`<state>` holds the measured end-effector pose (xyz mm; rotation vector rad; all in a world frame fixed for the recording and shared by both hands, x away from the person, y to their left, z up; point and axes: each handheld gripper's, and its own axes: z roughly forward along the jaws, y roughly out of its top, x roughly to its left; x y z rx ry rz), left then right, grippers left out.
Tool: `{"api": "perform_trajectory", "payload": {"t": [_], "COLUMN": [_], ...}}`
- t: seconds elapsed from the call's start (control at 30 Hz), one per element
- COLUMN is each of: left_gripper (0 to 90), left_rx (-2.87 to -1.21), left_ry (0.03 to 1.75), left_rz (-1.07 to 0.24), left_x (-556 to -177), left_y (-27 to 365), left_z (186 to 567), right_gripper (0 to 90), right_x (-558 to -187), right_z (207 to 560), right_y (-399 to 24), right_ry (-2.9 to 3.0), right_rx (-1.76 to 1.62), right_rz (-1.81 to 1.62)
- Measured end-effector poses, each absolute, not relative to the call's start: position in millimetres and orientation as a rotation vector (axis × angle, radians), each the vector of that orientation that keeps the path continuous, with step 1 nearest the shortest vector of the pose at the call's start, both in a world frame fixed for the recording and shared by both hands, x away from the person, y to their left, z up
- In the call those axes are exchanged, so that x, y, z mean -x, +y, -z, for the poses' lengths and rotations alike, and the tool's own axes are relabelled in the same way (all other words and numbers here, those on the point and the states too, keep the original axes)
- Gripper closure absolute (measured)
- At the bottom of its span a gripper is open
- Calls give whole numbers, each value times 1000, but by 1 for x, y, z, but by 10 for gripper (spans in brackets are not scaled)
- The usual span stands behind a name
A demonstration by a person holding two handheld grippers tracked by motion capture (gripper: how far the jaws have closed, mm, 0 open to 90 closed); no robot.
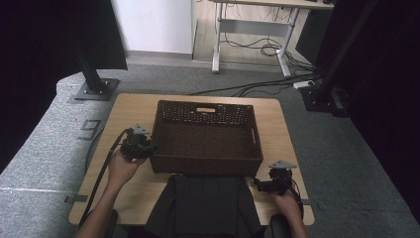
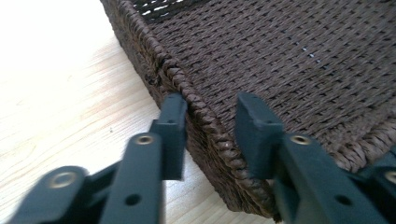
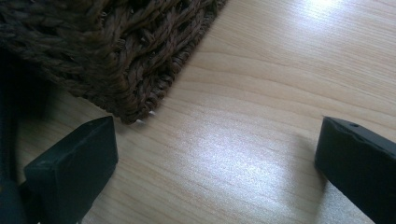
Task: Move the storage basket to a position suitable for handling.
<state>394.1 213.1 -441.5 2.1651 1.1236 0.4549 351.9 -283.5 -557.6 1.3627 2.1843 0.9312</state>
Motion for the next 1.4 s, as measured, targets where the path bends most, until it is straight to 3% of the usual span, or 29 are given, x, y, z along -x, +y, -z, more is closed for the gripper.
{"api": "perform_trajectory", "payload": {"t": [0.27, 0.63, 1.0, 1.4], "left_gripper": [161, 0, 0, 0], "left_rx": [-2101, -2106, -2109, -2160], "left_ry": [1054, 1059, 1090, 1142], "left_rz": [-520, -507, -521, -453], "left_x": [-368, -346, -345, -351], "left_y": [221, 236, 249, 250], "left_z": [425, 462, 503, 542], "right_gripper": [0, 0, 0, 0], "right_x": [-352, -352, -352, -352], "right_z": [558, 558, 558, 558], "right_y": [-284, -284, -284, -284], "right_ry": [2184, 2184, 2185, 2188], "right_rx": [-1363, -1362, -1362, -1358], "right_rz": [-931, -931, -930, -931]}}
